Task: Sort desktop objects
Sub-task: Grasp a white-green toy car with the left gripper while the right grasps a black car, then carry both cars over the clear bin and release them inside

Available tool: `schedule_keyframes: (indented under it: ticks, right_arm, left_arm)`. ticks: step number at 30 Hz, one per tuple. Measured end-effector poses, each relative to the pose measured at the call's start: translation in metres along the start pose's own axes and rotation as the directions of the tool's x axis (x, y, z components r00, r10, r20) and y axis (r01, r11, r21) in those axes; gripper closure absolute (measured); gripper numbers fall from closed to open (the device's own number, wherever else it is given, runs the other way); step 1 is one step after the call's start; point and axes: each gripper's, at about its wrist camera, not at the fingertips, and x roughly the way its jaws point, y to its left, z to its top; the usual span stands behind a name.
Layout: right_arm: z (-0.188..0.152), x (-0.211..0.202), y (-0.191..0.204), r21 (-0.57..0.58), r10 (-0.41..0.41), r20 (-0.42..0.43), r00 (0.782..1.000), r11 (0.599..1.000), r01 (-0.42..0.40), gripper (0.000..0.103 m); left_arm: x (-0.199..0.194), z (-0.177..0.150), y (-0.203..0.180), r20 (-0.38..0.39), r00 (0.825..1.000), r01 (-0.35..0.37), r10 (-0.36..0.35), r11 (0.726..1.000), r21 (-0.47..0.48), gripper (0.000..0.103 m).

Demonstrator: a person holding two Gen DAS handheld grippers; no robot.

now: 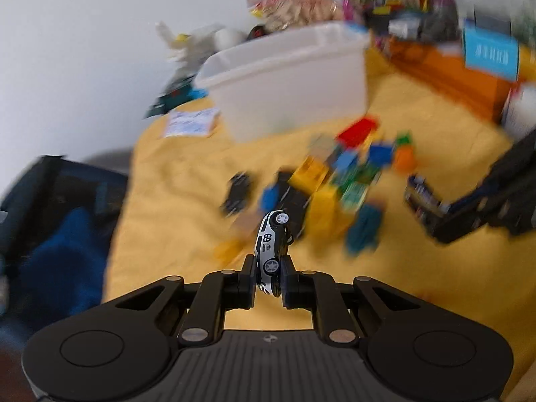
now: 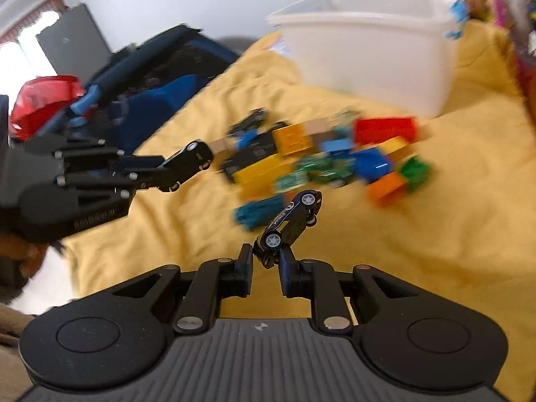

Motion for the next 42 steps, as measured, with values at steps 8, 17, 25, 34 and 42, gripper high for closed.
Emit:
schedule_keyframes:
  ticks: [8, 17, 25, 34, 42]
  right_arm:
    - [-0.015, 0.025, -0.005, 0.094, 0.036, -0.093, 0.995, 0.995, -0.027, 0.083]
    - [-0.025, -0.001, -0.009, 0.063, -0.164, -0.081, 0.983, 0.984, 0.169, 0.072]
    - [-0.008, 0.015, 0.025, -0.132, -0.269, -0.027, 0.963, 0.956, 0.264, 0.051]
    - [-0.021, 0.041, 0.027, -0.190, -0.302, -0.072, 0.951, 0.940, 0.284, 0.070]
    - [0.030, 0.012, 0.014, -0.151, -0.346, 0.025, 0.938, 0.926, 0.346, 0.070]
  left_arm:
    - [0.013, -0.029, -0.038, -0.040, 0.999, 0.038, -0.035, 0.995, 0.096, 0.079]
    - [-0.011, -0.030, -0.049, 0.034, 0.992, 0.116, -0.121, 0.985, 0.129, 0.060]
    - [0.015, -0.020, -0.036, 0.004, 0.991, 0.134, -0.135, 0.986, 0.101, 0.050]
    - [0.033, -0.027, -0.021, -0.052, 0.961, 0.271, -0.272, 0.962, -0.019, 0.071]
    - [0.013, 0.045, 0.032, 0.164, 0.971, 0.180, -0.175, 0.984, -0.017, 0.071]
